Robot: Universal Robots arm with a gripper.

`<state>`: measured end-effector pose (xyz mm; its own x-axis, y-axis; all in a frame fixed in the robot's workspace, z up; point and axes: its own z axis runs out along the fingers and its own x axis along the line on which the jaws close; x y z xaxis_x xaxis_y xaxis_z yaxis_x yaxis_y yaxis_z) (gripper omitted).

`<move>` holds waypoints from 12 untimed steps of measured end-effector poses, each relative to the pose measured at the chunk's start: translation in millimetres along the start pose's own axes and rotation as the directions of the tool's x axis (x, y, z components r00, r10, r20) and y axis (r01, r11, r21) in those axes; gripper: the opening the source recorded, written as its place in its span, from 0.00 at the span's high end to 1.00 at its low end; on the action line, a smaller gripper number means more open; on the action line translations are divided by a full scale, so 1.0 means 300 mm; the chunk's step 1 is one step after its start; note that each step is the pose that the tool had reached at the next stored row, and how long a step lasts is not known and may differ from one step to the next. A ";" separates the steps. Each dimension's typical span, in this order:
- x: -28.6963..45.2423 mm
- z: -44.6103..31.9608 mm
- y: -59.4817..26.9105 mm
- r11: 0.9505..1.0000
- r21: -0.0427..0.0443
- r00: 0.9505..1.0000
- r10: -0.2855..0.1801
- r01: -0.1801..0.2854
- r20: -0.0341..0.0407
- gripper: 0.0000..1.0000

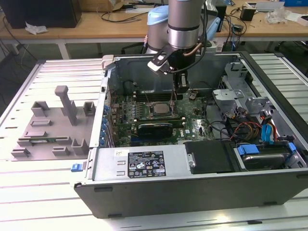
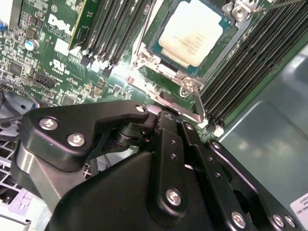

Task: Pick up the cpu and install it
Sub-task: 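Close the cpu cover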

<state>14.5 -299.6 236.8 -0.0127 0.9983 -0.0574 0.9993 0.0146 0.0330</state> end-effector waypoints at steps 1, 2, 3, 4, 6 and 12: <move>0.000 0.001 -0.006 1.000 0.000 1.000 0.000 0.000 0.000 0.89; 0.000 0.003 -0.012 1.000 0.000 1.000 0.000 0.000 0.000 0.89; 0.000 0.004 -0.018 1.000 0.000 1.000 0.000 0.000 0.000 0.89; 0.000 0.004 -0.021 1.000 0.000 1.000 0.000 0.000 0.000 0.89; 0.001 0.004 -0.021 1.000 0.000 1.000 0.000 0.000 0.001 0.89; 0.001 0.008 -0.022 0.999 0.039 1.000 -0.002 0.002 0.000 0.89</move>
<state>8.1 -299.6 234.3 -0.0148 0.9982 -0.0578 0.9999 0.0145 -0.0064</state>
